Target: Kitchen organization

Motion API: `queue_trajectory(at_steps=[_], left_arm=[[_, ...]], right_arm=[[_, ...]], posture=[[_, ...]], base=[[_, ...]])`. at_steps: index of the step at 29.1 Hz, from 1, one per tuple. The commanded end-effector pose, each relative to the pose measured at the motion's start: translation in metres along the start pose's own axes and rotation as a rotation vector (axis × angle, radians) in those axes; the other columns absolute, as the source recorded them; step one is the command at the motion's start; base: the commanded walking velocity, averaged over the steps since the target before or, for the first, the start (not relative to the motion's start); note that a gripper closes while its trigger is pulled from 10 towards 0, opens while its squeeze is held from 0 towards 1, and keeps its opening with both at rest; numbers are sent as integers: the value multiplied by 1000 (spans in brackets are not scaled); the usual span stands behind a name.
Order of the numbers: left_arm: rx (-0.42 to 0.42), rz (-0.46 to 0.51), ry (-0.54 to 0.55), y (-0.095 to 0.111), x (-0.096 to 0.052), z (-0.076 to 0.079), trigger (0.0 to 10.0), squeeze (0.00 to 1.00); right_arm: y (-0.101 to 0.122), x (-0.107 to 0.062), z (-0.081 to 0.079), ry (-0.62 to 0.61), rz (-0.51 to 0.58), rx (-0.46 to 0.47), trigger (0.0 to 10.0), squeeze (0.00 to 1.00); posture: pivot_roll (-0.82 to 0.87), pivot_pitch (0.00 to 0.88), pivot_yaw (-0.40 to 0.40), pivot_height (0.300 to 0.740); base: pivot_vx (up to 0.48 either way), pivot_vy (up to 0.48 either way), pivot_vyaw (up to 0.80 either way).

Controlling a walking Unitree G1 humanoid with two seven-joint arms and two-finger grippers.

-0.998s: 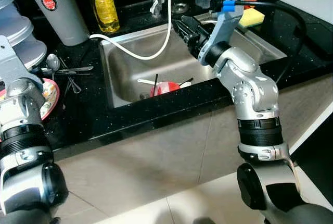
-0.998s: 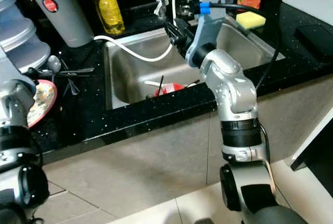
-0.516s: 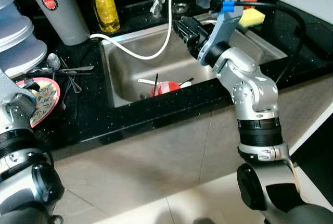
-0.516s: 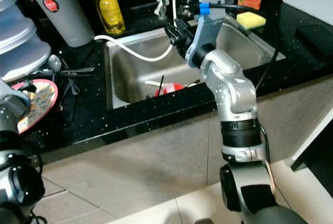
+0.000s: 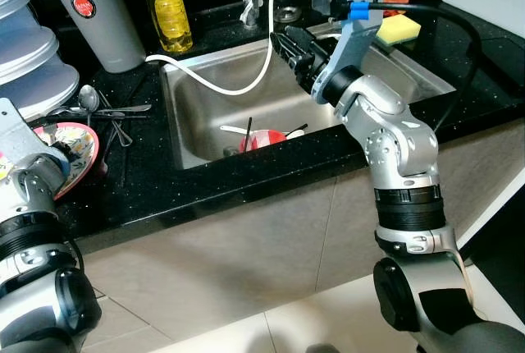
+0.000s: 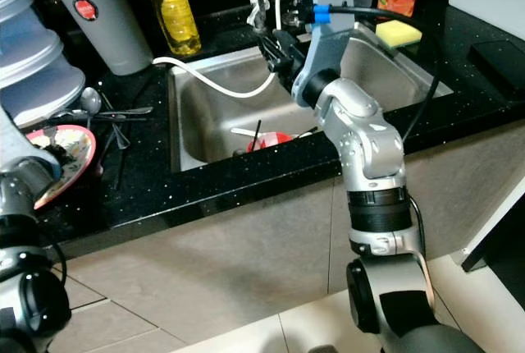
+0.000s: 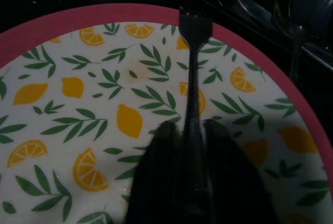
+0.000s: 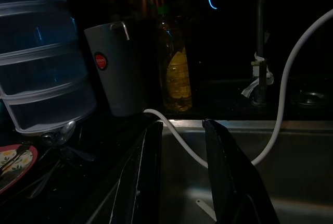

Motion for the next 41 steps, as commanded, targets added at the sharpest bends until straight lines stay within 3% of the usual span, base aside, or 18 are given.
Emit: queue_trajectory(at_steps=[1,6,11,15,16,17,18,22,26,27,28,30,34,41], left_arm=[[15,-104,1,-27,4,-2,0,0],[22,-93,8,-26,3,-2,0,0],[57,-24,20,-16,1,1,0,0],[165,256,-26,22,-13,23,0,0],[165,256,-26,22,-13,23,0,0],[214,331,-48,32,-20,31,9020,0],[244,380,-69,37,-25,38,10000,0],[300,481,-121,49,-38,55,10000,0],[306,462,-117,48,-39,59,10000,0],[282,417,-86,45,-34,54,10000,1000],[282,417,-86,45,-34,54,10000,1000],[270,319,-10,36,-23,39,10000,1000],[269,211,52,21,-12,23,10000,1000],[257,106,66,0,-5,15,10000,1000]], right_arm=[[-1,1,-4,17,-5,3,10000,0],[-1,1,-3,16,-6,3,10000,0],[-1,1,-3,15,-6,3,10000,0],[-1,2,-3,15,-6,3,10000,0],[-1,2,-3,15,-6,3,10000,0],[-1,2,-3,15,-6,3,10000,0],[0,2,-3,15,-5,3,10000,0],[0,2,-3,14,-4,4,10000,0],[0,3,-3,13,-2,4,10000,0],[1,2,-3,12,-1,4,10000,0],[1,2,-3,12,-1,4,10000,0],[1,2,-2,8,0,4,10000,0],[0,1,-1,5,-1,4,10000,0],[0,1,-2,4,1,5,10000,0]], posture=[[-98,0,125,740],[-98,0,124,740],[-99,0,123,740],[-97,0,120,740],[-97,0,120,740],[-98,0,120,740],[-97,0,121,740],[-98,0,122,740],[-100,0,126,740],[-100,0,128,740],[-100,0,128,740],[-100,0,128,740],[-102,0,131,740],[-105,0,134,740]], base=[[0,0,0],[0,0,0],[0,0,0],[0,0,0],[0,0,0],[0,0,0],[0,0,0],[0,0,0],[0,0,0],[0,0,0],[0,0,0],[0,0,0],[0,0,0],[0,0,0]])
Point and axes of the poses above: a point about 5 cm out from each wrist's last joint towards the gripper, its own x axis pointing out of the wrist towards the gripper, its own y axis along the axis of the wrist's last joint, z = x × y, the point moved 1 cm from there along x, pointing out of the wrist towards the gripper, and after that the axes turned 1 degree about x, right-handed, at the moved point
